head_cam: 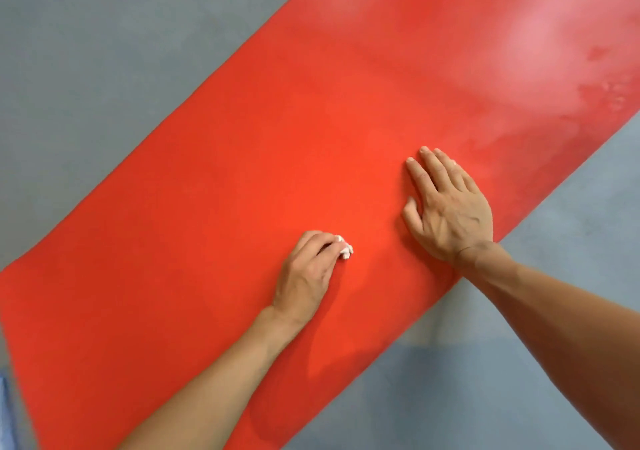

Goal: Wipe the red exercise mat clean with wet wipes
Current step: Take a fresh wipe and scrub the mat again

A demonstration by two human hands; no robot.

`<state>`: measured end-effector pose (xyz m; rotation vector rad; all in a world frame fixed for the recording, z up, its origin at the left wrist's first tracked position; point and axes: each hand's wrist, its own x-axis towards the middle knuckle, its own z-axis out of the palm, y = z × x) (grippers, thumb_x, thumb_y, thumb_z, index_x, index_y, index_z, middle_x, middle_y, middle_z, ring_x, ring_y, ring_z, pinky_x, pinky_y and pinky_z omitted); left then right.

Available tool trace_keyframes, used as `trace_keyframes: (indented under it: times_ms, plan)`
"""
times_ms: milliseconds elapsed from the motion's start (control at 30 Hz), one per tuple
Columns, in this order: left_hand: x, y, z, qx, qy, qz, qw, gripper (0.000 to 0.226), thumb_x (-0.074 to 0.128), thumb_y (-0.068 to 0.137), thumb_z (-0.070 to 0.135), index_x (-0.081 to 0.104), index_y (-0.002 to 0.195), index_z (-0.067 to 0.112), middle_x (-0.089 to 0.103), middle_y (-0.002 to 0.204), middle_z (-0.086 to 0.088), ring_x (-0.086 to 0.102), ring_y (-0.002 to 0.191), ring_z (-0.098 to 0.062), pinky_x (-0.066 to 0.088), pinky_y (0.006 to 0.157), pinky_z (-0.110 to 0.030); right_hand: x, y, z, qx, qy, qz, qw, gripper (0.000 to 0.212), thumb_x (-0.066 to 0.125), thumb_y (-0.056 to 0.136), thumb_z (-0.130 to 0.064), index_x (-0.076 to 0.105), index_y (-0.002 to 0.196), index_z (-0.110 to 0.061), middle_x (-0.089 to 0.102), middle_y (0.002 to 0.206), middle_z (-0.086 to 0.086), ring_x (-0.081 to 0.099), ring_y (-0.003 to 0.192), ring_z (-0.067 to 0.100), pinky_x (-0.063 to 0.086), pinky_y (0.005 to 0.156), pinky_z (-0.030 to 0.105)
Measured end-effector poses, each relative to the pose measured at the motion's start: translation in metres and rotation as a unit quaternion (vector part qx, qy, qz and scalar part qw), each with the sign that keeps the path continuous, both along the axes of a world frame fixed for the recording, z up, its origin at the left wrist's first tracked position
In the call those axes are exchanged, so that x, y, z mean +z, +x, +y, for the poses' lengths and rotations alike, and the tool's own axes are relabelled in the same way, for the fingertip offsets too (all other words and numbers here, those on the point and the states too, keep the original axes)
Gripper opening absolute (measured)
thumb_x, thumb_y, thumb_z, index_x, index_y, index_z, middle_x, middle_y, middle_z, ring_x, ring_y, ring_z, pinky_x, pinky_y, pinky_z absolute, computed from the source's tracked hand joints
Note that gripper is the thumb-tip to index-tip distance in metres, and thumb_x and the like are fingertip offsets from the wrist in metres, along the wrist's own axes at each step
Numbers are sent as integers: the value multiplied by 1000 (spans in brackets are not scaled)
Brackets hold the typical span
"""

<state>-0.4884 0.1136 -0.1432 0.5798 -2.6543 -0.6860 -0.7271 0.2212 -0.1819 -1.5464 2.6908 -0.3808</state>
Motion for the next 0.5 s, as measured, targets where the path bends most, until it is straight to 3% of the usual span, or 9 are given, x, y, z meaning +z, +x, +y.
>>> trace_keyframes:
  times_ms: [100,200,400,500]
  plan:
    - [-7,-92,-25,5,-14,32,999,8,71,95,3,78,95,5,69,96,-6,62,91,-24,53,83,-37,-1,5,8,-61,-4,-7,998,65,40,98,-39,36,158,-14,31,166,10,23,155,26,18,127,42]
    - [-7,-142,-34,-5,-15,40,999,8,71,94,7,79,94,7,69,95,-7,62,91,-24,54,81,-38,-5,-4,12,-35,-17,-7,999,63,36,99,-31,35,158,-12,29,166,12,21,156,26,18,127,44]
    - [3,-30,8,-102,46,9,994,12,67,102,7,78,109,5,70,105,-6,65,101,-23,53,95,-30,-7,-4,14,-31,-24,-25,999,65,36,94,-24,36,157,-9,29,166,12,20,156,27,19,127,45]
    - [3,-36,2,-116,31,4,993,12,66,102,5,78,107,4,70,105,-6,63,100,-22,53,94,-29,-7,-4,11,-37,-37,-21,998,65,36,93,-24,39,156,-8,31,165,13,23,156,28,21,126,46]
